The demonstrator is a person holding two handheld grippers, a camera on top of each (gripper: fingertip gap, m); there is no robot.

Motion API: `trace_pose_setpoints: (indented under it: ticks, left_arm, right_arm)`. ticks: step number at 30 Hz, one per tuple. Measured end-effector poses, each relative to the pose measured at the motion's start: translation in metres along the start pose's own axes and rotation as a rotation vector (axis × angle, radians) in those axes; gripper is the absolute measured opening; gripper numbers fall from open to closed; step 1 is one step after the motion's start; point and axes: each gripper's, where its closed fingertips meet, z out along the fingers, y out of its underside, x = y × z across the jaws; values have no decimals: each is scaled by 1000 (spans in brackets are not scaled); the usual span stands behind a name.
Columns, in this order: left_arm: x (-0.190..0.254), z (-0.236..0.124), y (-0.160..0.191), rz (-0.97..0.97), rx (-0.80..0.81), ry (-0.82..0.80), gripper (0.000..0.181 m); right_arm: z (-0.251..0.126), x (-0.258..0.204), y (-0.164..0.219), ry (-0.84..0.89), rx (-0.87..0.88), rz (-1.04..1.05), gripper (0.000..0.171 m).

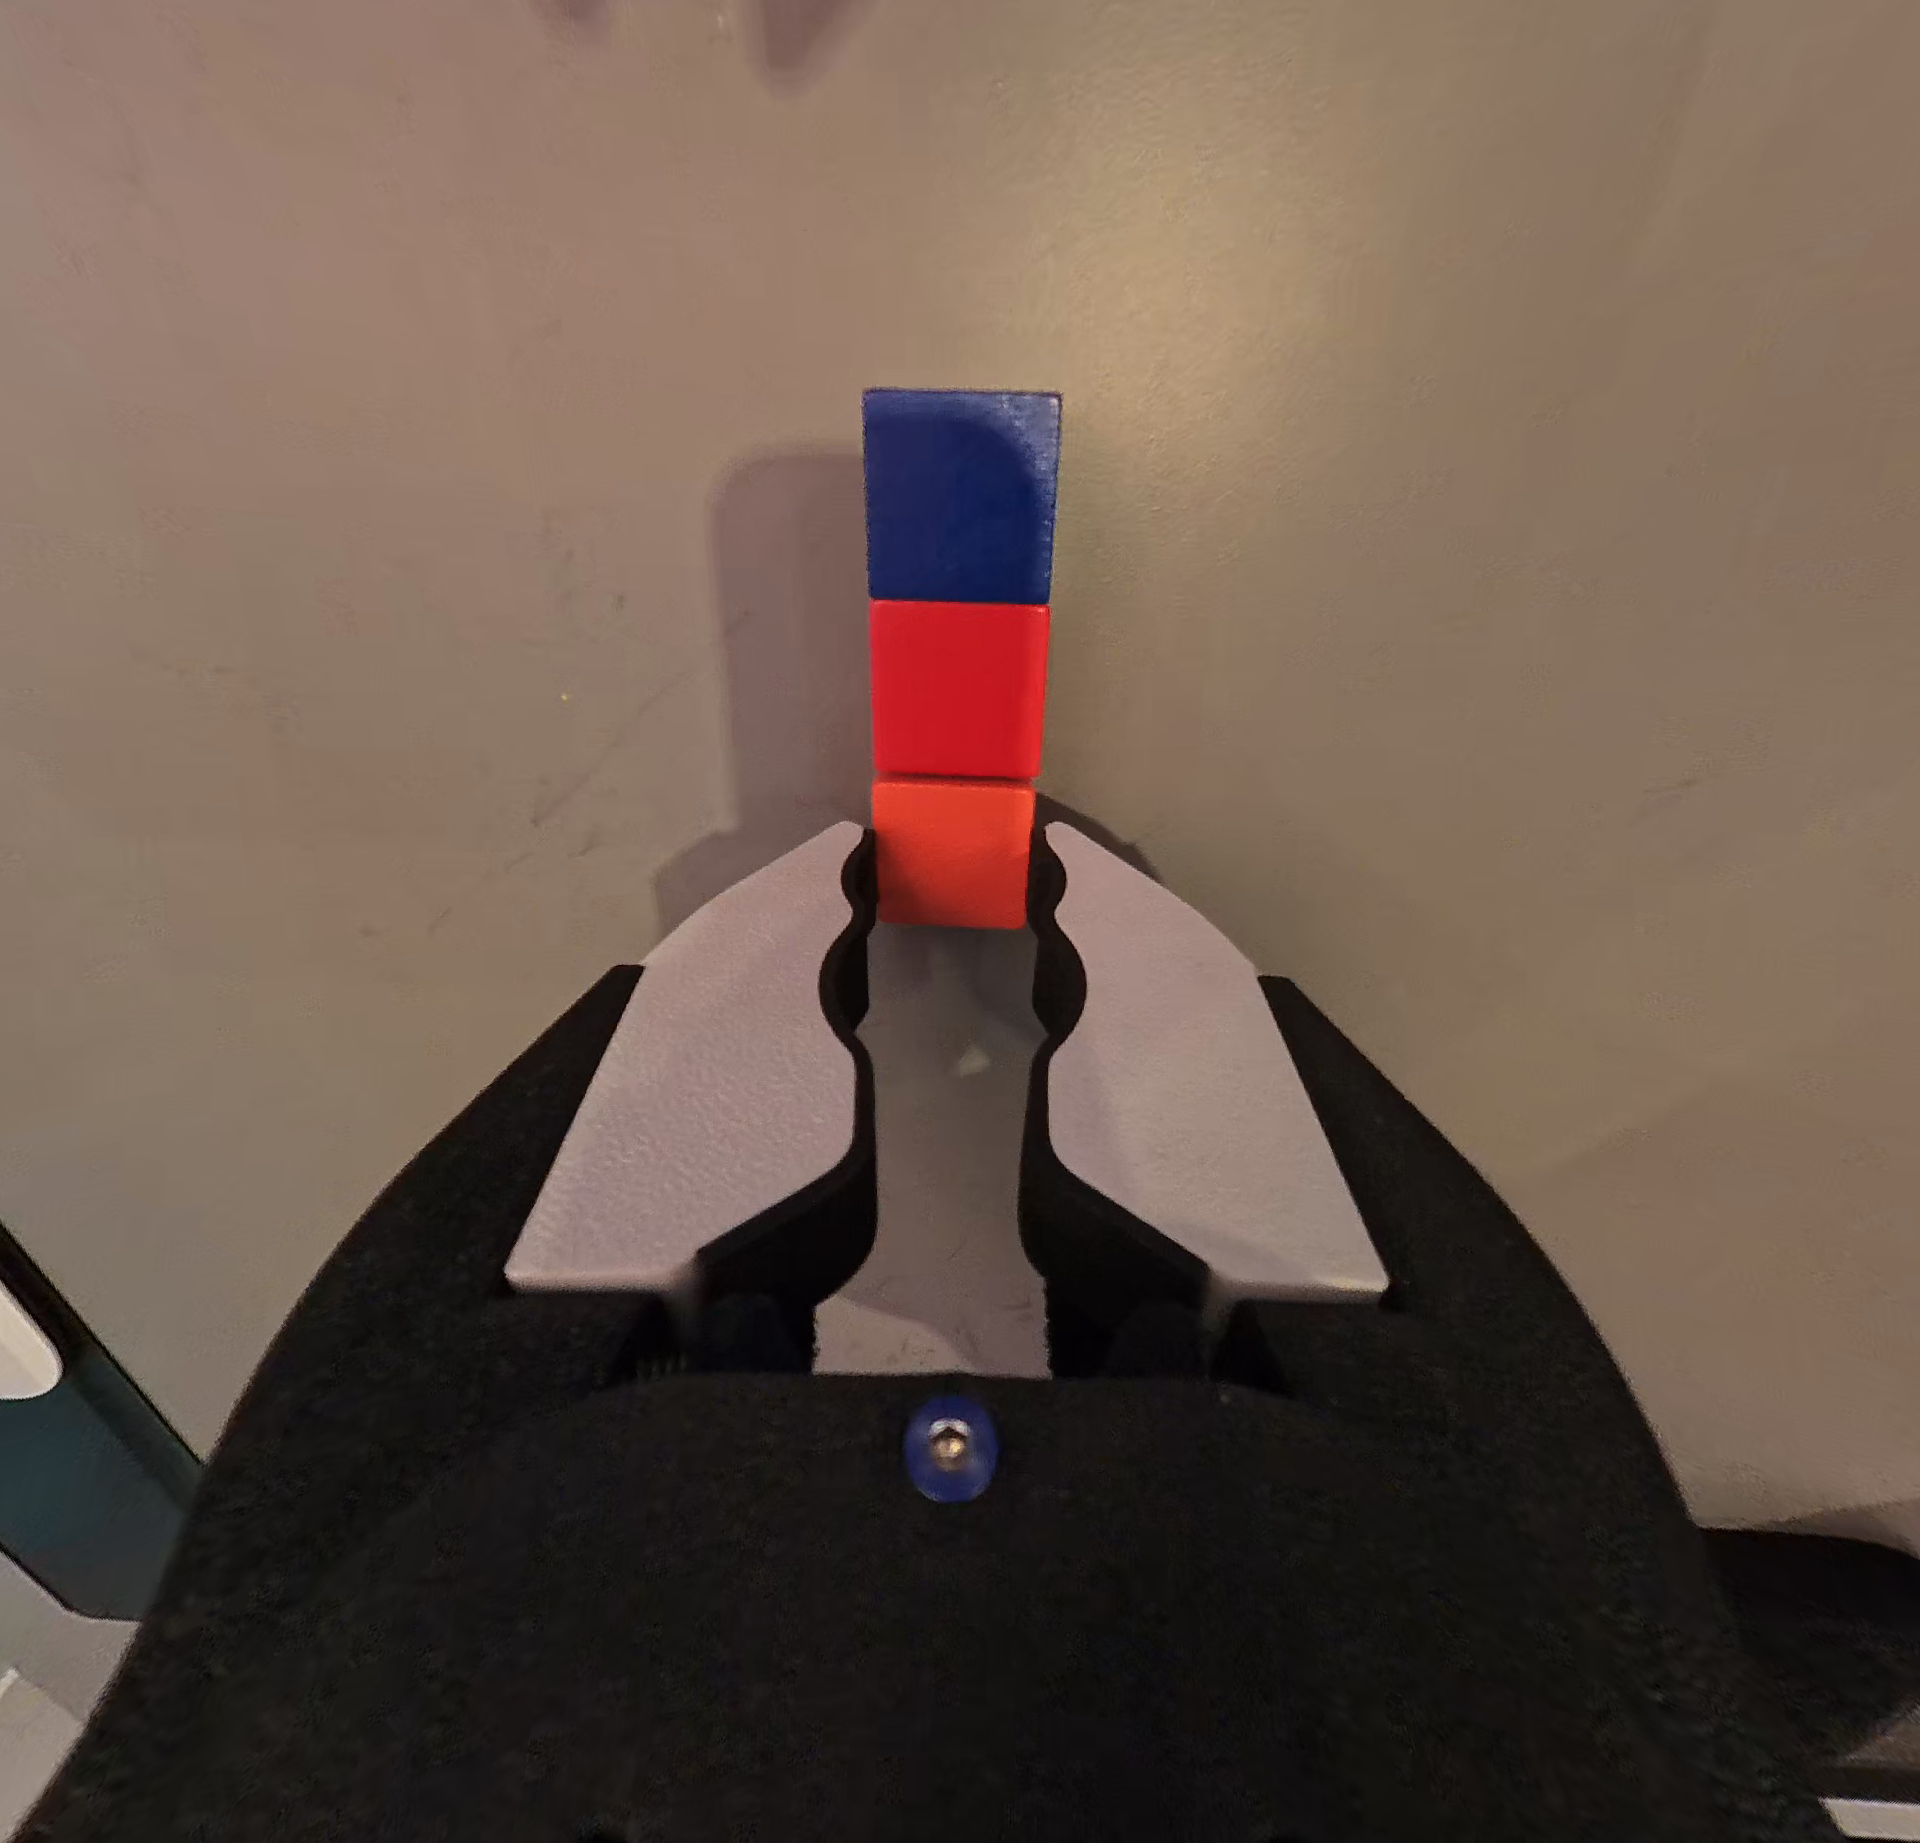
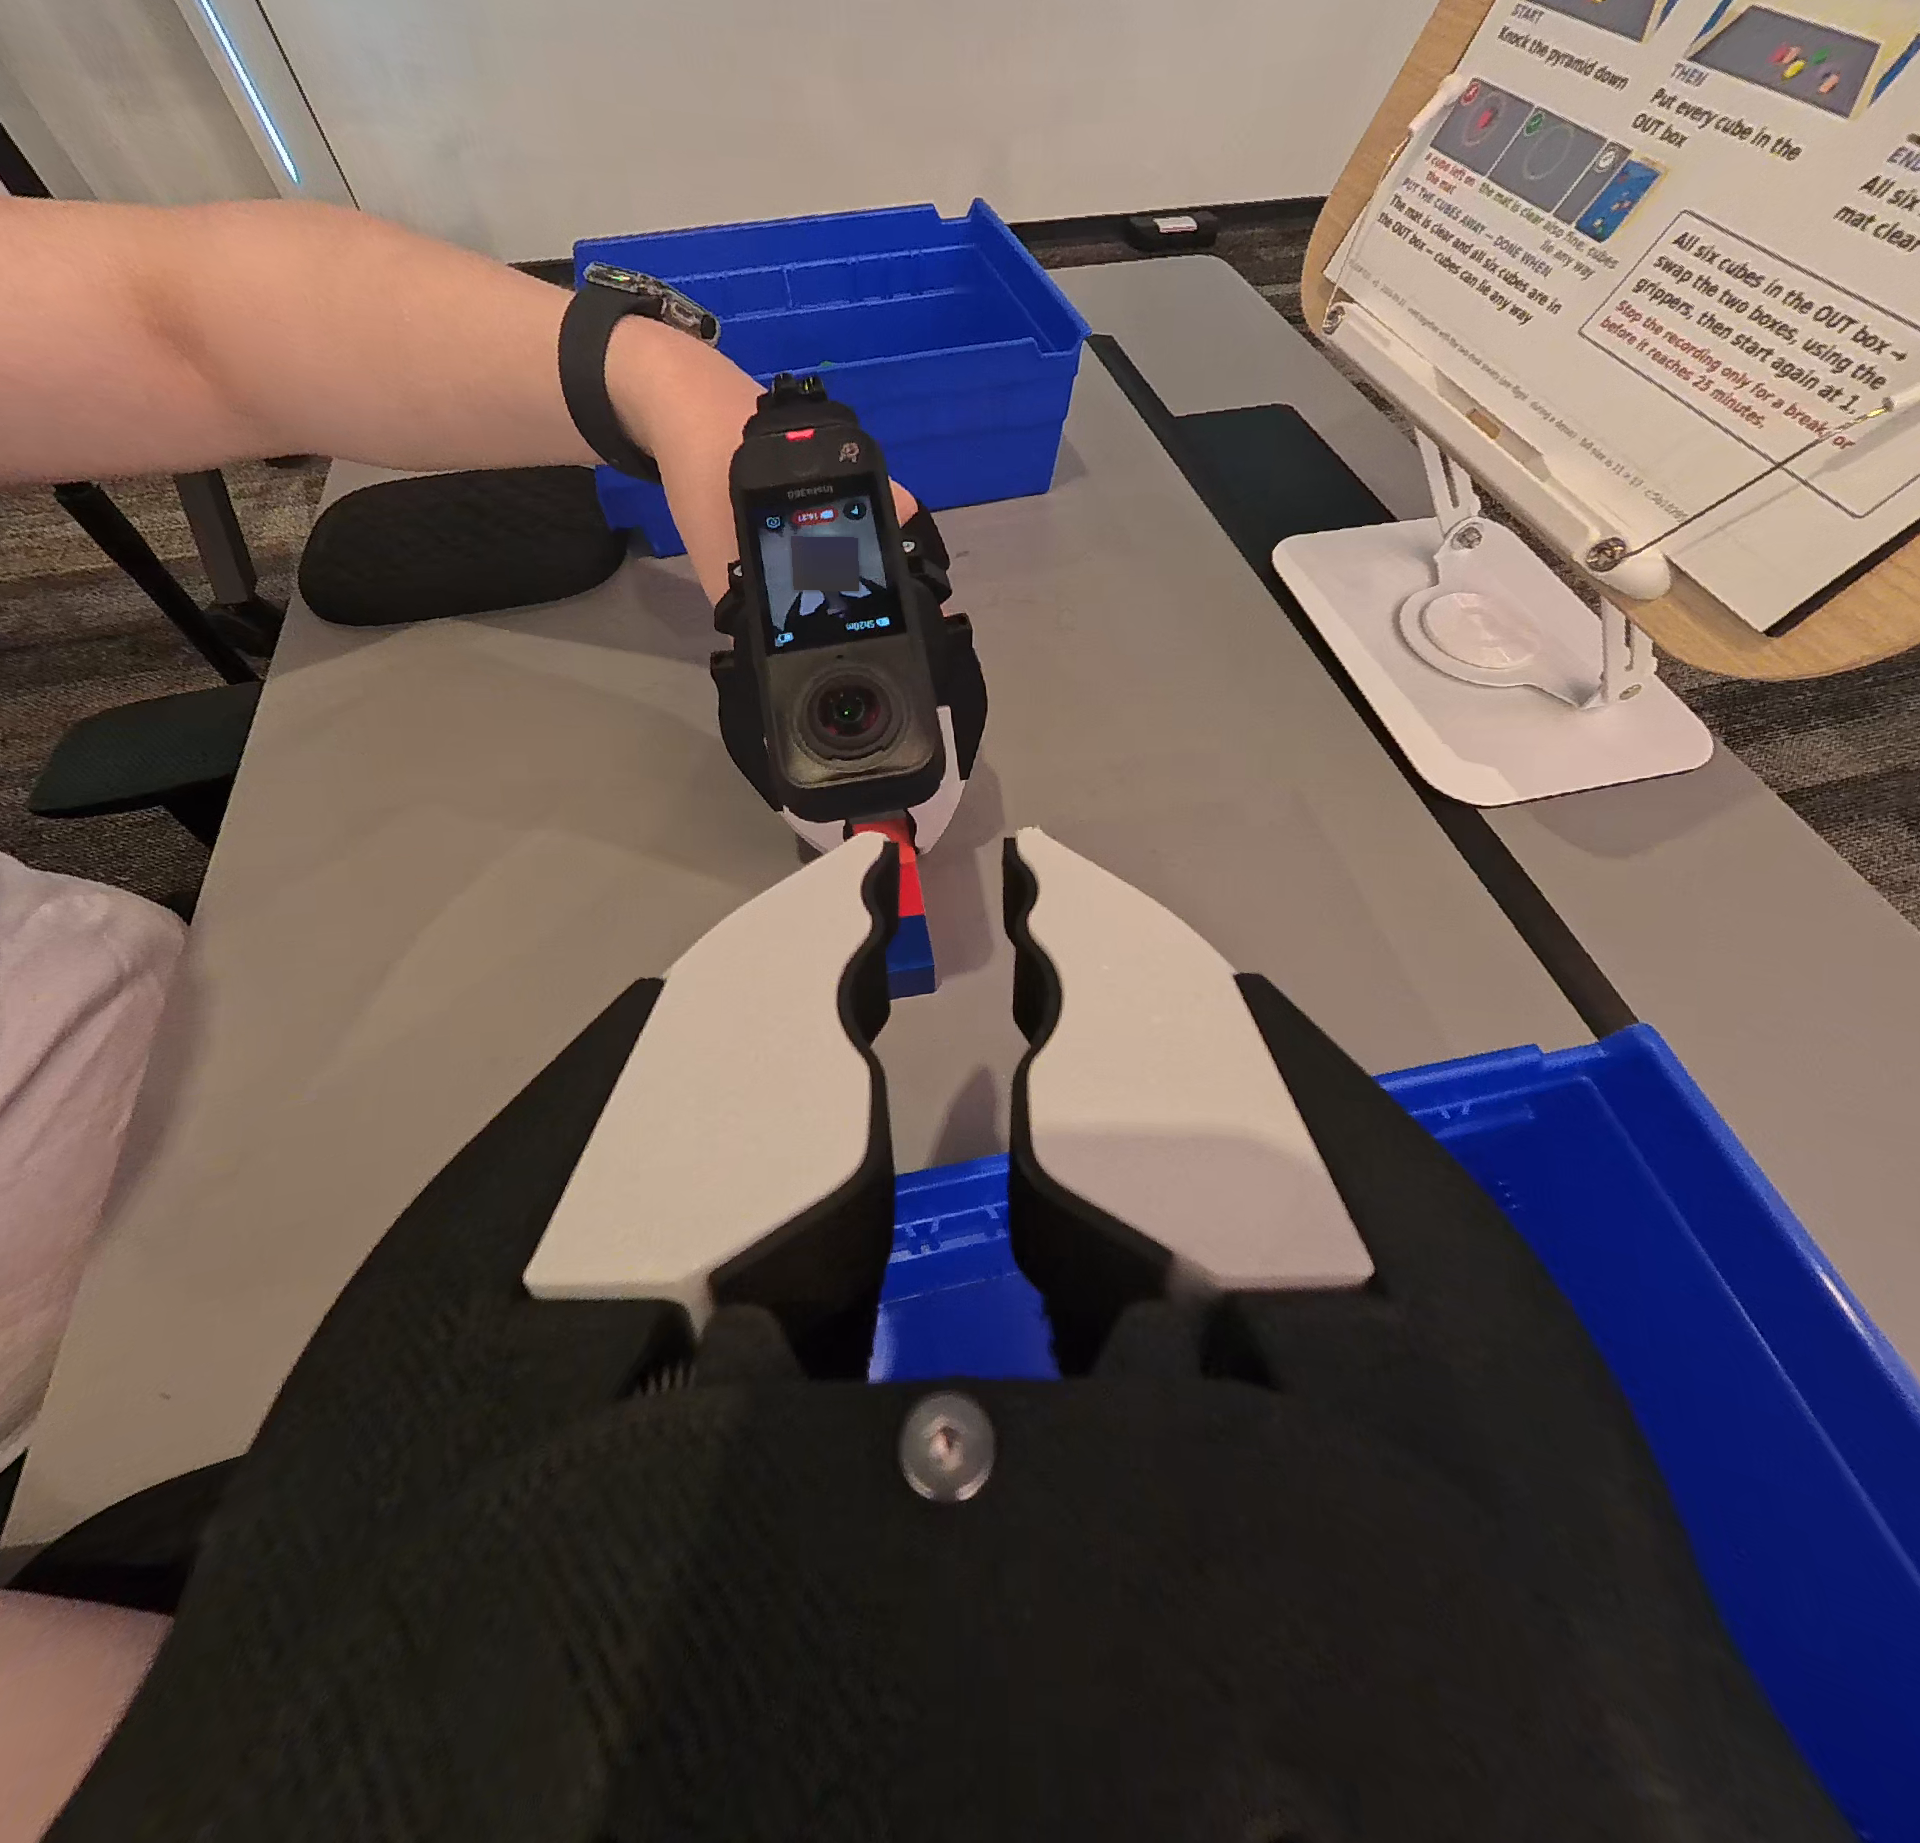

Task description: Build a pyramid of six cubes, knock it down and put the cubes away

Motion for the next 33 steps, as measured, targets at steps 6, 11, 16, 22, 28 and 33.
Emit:
trace_pose_setpoints:
  ticks: [6,11,16,22,28,33]
  left_arm:
    - [0,0,0,5,0,-2,27]
    - [0,1,-3,2,12,-4,27]
    - [0,4,-2,-18,8,4,30]
    - [3,-1,-7,-31,68,35,47]
    - [1,-6,-2,-13,72,2,42]
    - [4,-9,-1,-15,97,-1,40]
  right_arm:
    - [1,0,1,-3,-6,3,20]
    - [1,0,3,-4,-9,6,20]
    - [1,1,4,-7,-12,12,20]
    - [1,2,7,-10,-19,20,20]
    - [2,3,9,-9,-28,27,20]
    - [4,2,11,-11,-43,24,20]
